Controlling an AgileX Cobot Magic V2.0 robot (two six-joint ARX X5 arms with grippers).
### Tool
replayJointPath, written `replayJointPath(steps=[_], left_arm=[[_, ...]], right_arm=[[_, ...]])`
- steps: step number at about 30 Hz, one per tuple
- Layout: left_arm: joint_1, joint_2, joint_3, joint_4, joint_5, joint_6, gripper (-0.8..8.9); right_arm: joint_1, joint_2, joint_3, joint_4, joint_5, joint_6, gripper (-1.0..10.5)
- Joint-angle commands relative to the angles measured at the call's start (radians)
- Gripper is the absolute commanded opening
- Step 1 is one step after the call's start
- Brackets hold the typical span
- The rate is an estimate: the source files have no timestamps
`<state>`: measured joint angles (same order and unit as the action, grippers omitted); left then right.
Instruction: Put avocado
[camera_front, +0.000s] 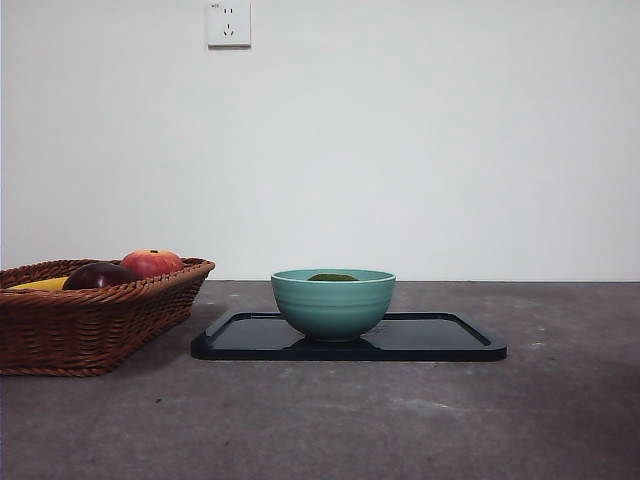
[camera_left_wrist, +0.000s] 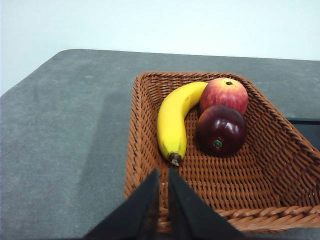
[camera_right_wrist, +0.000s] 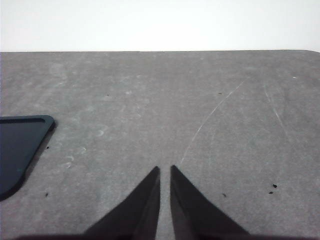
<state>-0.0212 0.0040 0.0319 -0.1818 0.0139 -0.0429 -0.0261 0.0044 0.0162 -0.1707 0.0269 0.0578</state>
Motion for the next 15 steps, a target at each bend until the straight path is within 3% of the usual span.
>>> replayJointPath(steps=[1,8,15], left_arm=[[0.000,-0.001,-0.021,-0.008,-0.005,-0.002,0.28],[0.000,-0.001,-0.021,-0.008,-0.005,-0.002,0.28],[0.000,-0.001,-0.021,-0.008,-0.005,-0.002,0.28]], right_arm=[[0.003,-0.001,-0.006,-0.011,0.002,0.011,0.3],[0.003,-0.001,-0.006,-0.010,-0.004,-0.043,0.3],[0.003,-0.001,-0.006,0.008,-0.002,-0.039,0.3]])
